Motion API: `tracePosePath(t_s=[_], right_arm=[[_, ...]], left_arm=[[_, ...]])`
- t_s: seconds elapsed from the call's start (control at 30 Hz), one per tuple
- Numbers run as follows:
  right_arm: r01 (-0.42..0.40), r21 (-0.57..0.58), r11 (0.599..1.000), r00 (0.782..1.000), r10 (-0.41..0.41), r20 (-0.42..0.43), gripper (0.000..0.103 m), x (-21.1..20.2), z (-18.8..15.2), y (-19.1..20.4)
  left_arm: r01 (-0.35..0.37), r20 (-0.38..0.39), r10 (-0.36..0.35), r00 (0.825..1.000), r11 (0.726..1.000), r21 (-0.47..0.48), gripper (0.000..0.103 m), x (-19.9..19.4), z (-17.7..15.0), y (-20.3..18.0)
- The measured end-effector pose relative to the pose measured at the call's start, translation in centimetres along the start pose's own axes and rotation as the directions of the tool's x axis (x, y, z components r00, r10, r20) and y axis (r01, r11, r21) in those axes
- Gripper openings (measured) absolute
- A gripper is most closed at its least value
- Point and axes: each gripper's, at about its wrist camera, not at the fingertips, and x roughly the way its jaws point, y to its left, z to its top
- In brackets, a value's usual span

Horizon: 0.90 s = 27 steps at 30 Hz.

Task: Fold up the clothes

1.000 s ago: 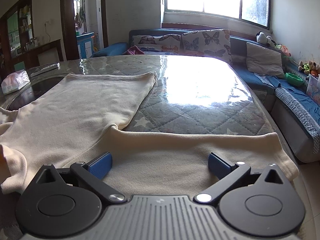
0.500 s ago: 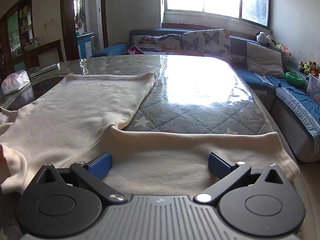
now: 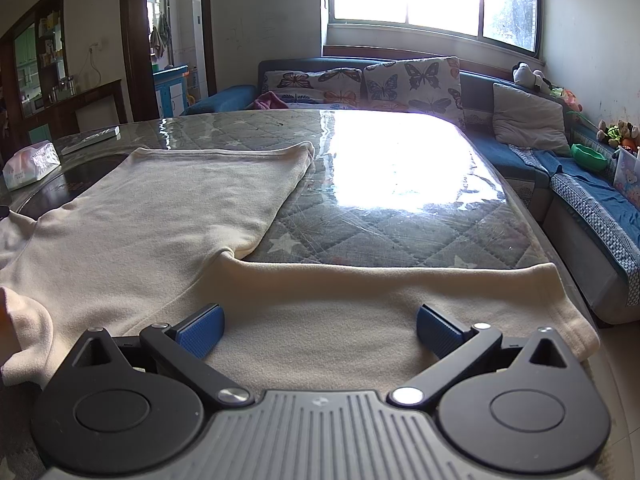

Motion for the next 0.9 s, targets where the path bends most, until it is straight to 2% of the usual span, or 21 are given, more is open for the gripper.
tracePosePath(t_s=[0.07, 0.13, 0.2, 0.27, 0.33, 0.4, 0.43, 0.53, 0.63, 0.67, 0.9], right_arm=[[0.000, 0.000, 1.000, 1.000, 0.000, 0.000, 0.103, 0.0, 0.0, 0.0], [0.000, 0.000, 1.000, 1.000, 0.000, 0.000, 0.103, 0.0, 0.0, 0.0], [0.000, 0.000, 1.000, 1.000, 0.000, 0.000, 0.103, 0.0, 0.0, 0.0], [0.000, 0.000, 1.000, 1.000, 0.000, 0.000, 0.103, 0.1, 0.0, 0.0], [0.000, 0.000, 1.000, 1.000, 0.000, 0.000, 0.103, 0.1, 0.0, 0.0], [0.000, 0.000, 1.000, 1.000, 0.000, 0.000, 0.103, 0.1, 0.0, 0.0], [0.000, 0.000, 1.000, 1.000, 0.000, 0.000, 0.103, 0.1, 0.0, 0.0], [0.000, 0.000, 1.000, 1.000, 0.000, 0.000, 0.103, 0.1, 0.0, 0.0], [0.001, 0.000, 1.000, 1.000, -0.001, 0.000, 0.103, 0.1, -0.1, 0.0], [0.001, 0.000, 1.000, 1.000, -0.001, 0.000, 0.103, 0.1, -0.1, 0.0], [0.000, 0.000, 1.000, 1.000, 0.000, 0.000, 0.103, 0.1, -0.1, 0.0]], left_arm=[[0.018, 0.025, -0.018, 1.000, 1.000, -0.002, 0.009, -1.2, 0.3, -0.8], [0.083, 0.054, -0.083, 0.995, 0.996, -0.009, 0.009, -2.7, 0.7, -2.0], [0.182, 0.072, -0.180, 0.981, 0.983, -0.022, 0.009, -4.2, 1.0, -3.6], [0.293, 0.082, -0.290, 0.954, 0.956, -0.023, 0.009, -5.3, 1.1, -5.8], [0.394, 0.081, -0.391, 0.917, 0.919, -0.020, 0.009, -5.7, 1.2, -8.0], [0.461, 0.068, -0.458, 0.886, 0.887, -0.020, 0.009, -5.3, 1.3, -10.0], [0.472, 0.058, -0.470, 0.881, 0.882, -0.017, 0.009, -4.8, 1.3, -10.9], [0.481, 0.017, -0.481, 0.877, 0.876, -0.041, 0.009, -2.9, 1.1, -12.5], [0.422, -0.027, -0.424, 0.905, 0.904, -0.064, 0.009, -1.5, 0.6, -12.6], [0.412, -0.039, -0.416, 0.909, 0.908, -0.076, 0.009, -1.2, 0.4, -12.2], [0.431, -0.025, -0.437, 0.899, 0.894, -0.122, 0.009, -1.6, 0.4, -11.6]])
